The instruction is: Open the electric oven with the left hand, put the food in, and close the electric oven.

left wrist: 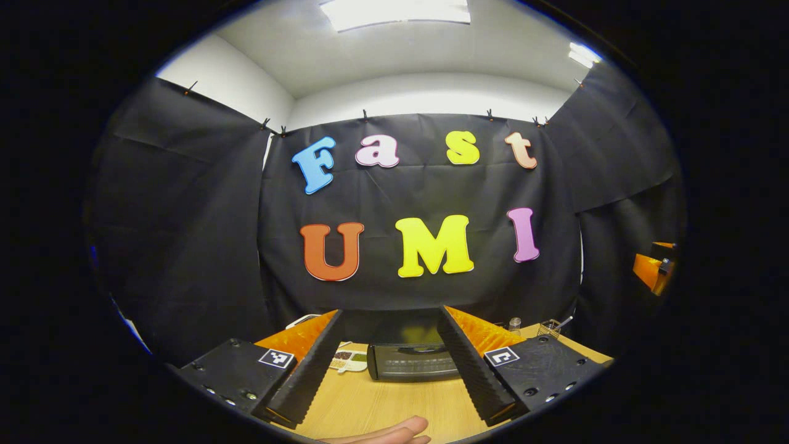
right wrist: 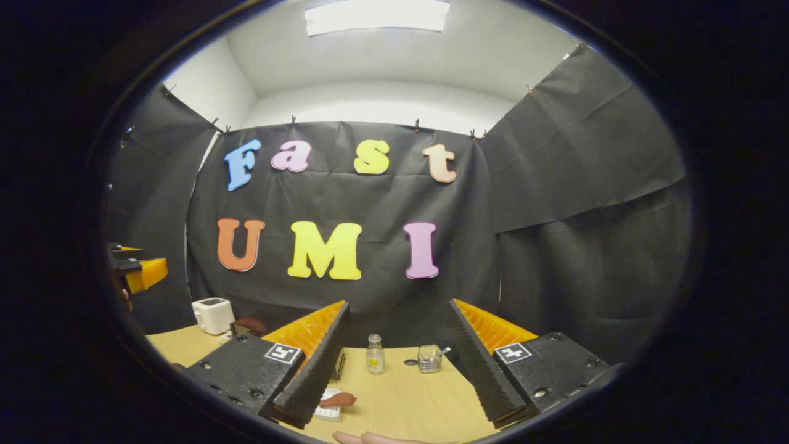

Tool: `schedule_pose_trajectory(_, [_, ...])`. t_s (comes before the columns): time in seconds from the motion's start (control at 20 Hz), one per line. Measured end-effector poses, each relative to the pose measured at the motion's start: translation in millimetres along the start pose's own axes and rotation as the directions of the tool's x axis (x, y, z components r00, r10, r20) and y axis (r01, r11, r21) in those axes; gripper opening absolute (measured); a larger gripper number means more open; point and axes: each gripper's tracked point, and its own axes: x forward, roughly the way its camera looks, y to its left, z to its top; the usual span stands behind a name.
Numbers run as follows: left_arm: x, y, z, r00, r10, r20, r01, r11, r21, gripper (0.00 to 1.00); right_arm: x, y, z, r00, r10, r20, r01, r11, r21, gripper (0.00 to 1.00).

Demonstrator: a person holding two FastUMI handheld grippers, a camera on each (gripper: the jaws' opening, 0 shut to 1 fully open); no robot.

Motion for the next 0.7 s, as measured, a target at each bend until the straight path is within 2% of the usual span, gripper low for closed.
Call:
schedule_pose_trajectory(0.35, [97.2, -17.9, -71.2, 0.988, -0.057, -0.144, 0.048, 0.997, -0.063, 0.96, 36.4, -5.5, -18.7, 1.000, 0.006, -0.023, -0.005, 1.000, 0.029, 0.99])
schedule_pose_trajectory(0.55, [161.3, -28.8, -137.3, 0.954, -0.089, -0.285, 0.070, 0.995, -0.077, 0.96, 56.4, -14.7, -33.3, 0.999, -0.008, -0.048, 0.009, 1.000, 0.029, 0.99])
schedule_pose_trajectory(0.7, [200.7, -32.2, -182.3, 0.920, -0.077, -0.384, 0.048, 0.995, -0.085, 0.96, 70.8, -20.5, -40.5, 0.998, -0.012, -0.061, 0.014, 1.000, 0.025, 0.99])
